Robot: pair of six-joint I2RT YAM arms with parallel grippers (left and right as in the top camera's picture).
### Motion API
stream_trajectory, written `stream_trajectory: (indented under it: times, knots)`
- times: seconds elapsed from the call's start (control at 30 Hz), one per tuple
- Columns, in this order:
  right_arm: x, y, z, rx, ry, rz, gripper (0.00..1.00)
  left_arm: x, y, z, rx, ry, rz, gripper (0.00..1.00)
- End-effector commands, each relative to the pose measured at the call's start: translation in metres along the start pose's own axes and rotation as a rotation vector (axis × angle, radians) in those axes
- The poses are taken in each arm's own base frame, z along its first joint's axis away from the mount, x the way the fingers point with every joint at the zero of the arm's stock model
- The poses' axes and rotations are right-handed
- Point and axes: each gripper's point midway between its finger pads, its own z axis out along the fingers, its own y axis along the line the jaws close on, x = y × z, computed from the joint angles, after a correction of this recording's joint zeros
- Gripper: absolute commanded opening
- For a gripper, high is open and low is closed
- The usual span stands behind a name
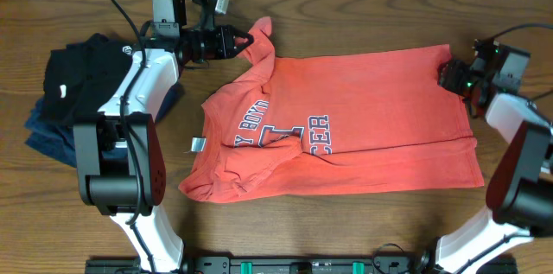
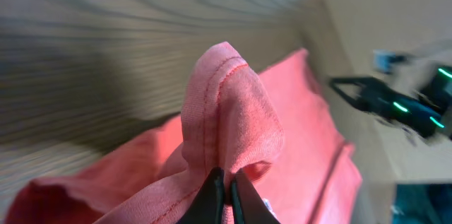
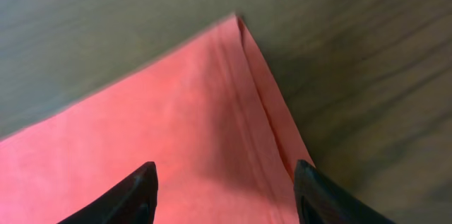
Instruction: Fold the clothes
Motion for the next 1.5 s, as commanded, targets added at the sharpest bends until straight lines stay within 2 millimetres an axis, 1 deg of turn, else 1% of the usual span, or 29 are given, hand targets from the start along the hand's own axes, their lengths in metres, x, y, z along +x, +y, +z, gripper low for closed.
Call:
stream_trajectory:
  times: [0.0, 0.07, 0.17, 0.27, 0.4, 0.6, 0.67, 0.9, 1.0, 1.1, 1.13, 1.2, 1.23, 1.27, 1.3, 1.33, 1.37, 1.47]
  knots:
    - [-0.025, 0.006, 0.013, -0.011, 0.011, -0.013, 0.61, 0.003, -0.021, -0.002, 0.121, 0.017, 0.067, 0.06]
    - [-0.033, 0.005, 0.02, -0.007, 0.041, -0.005, 0.61, 0.002, -0.018, -0.002, 0.109, 0.015, 0.067, 0.06]
    - [-0.044, 0.01, 0.029, -0.01, 0.067, -0.013, 0.61, 0.002, -0.013, -0.001, 0.076, 0.013, 0.07, 0.06]
    - [-0.055, 0.021, 0.037, -0.023, 0.063, -0.05, 0.6, 0.004, -0.012, -0.001, 0.075, 0.017, 0.065, 0.06]
    - [-0.061, 0.03, 0.047, -0.011, 0.034, -0.09, 0.59, 0.007, -0.008, -0.001, 0.049, 0.028, 0.045, 0.06]
    - [-0.045, 0.023, 0.068, 0.059, 0.058, -0.106, 0.59, 0.015, -0.001, -0.001, 0.015, 0.051, 0.044, 0.06]
    - [-0.043, 0.02, 0.072, 0.07, 0.059, -0.107, 0.59, 0.015, 0.0, -0.001, 0.011, 0.053, 0.043, 0.06]
    - [-0.046, 0.005, 0.074, 0.162, 0.038, -0.113, 0.61, 0.015, 0.0, -0.001, 0.007, 0.052, 0.044, 0.06]
    - [-0.048, 0.005, 0.076, 0.159, 0.03, -0.114, 0.6, 0.015, 0.003, -0.001, -0.008, 0.052, 0.043, 0.06]
    - [-0.041, 0.005, 0.082, 0.156, 0.043, -0.116, 0.59, 0.015, 0.003, -0.001, -0.008, 0.052, 0.043, 0.06]
    - [-0.039, 0.005, 0.084, 0.155, 0.049, -0.117, 0.57, 0.015, 0.003, -0.001, -0.008, 0.052, 0.043, 0.06]
    - [-0.033, 0.008, 0.089, 0.151, 0.062, -0.121, 0.5, 0.015, 0.003, -0.001, -0.008, 0.052, 0.043, 0.06]
    - [-0.03, 0.009, 0.091, 0.149, 0.067, -0.124, 0.41, 0.015, 0.003, -0.001, -0.008, 0.052, 0.043, 0.06]
    - [-0.029, 0.011, 0.092, 0.148, 0.072, -0.126, 0.24, 0.015, 0.003, -0.001, -0.008, 0.052, 0.043, 0.06]
    - [-0.028, 0.012, 0.092, 0.149, 0.073, -0.129, 0.16, 0.015, 0.003, -0.001, -0.008, 0.052, 0.044, 0.06]
    - [-0.028, 0.012, 0.092, 0.149, 0.073, -0.13, 0.11, 0.015, 0.003, -0.001, -0.008, 0.052, 0.043, 0.06]
    - [-0.029, 0.013, 0.092, 0.148, 0.071, -0.131, 0.09, 0.015, 0.003, -0.001, -0.008, 0.052, 0.044, 0.06]
    - [-0.031, 0.01, 0.087, 0.158, 0.072, -0.121, 0.05, 0.016, 0.003, -0.001, -0.008, 0.054, 0.039, 0.06]
